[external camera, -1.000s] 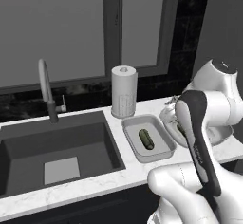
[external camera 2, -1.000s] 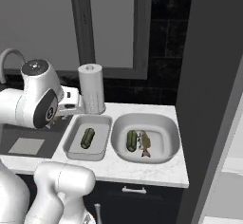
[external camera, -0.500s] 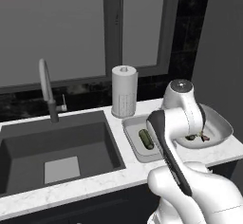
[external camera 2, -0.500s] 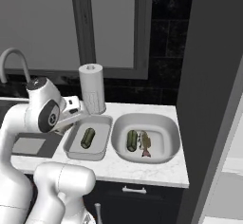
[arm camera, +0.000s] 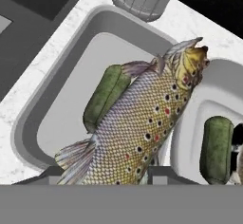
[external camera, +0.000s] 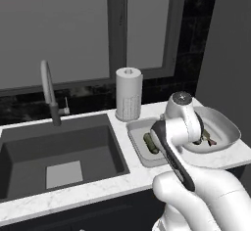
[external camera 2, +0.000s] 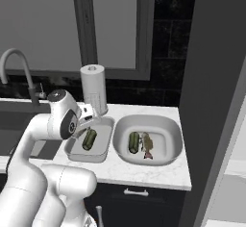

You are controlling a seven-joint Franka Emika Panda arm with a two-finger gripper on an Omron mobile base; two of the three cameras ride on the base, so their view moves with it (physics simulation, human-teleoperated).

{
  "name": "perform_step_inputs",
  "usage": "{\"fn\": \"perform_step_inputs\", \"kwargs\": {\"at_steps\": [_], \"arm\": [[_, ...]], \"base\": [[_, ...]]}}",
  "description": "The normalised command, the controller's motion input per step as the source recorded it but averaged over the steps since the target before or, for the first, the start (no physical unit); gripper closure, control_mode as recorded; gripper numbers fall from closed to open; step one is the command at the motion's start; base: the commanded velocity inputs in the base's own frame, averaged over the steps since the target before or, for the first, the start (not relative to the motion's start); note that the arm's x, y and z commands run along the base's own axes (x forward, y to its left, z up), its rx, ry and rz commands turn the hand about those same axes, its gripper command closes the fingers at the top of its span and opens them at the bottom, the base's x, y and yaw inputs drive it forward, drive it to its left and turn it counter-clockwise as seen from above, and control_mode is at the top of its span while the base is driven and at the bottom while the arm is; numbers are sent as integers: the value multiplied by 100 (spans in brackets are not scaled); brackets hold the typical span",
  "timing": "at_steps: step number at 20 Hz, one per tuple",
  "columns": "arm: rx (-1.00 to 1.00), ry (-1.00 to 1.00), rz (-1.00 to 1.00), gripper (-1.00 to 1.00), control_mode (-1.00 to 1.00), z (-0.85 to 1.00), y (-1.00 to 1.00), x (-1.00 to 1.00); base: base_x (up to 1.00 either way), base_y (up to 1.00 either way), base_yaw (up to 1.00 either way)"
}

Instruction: Place one cucumber and one fish in each tupperware on the nearby counter, to pack two identical lunches.

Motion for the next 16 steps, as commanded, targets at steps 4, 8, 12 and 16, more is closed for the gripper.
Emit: {"fn": "perform_step_inputs", "kwargs": {"at_steps": [4,8,12,16], "arm": [[0,8,0,100,-100,-23,-4,36],[0,0,0,100,-100,-24,-18,0],[0,0,0,100,-100,-33,-8,0],[0,-1,0,100,-100,-51,0,0]], "base": [[0,0,0],[0,0,0],[0,0,0],[0,0,0]]}}
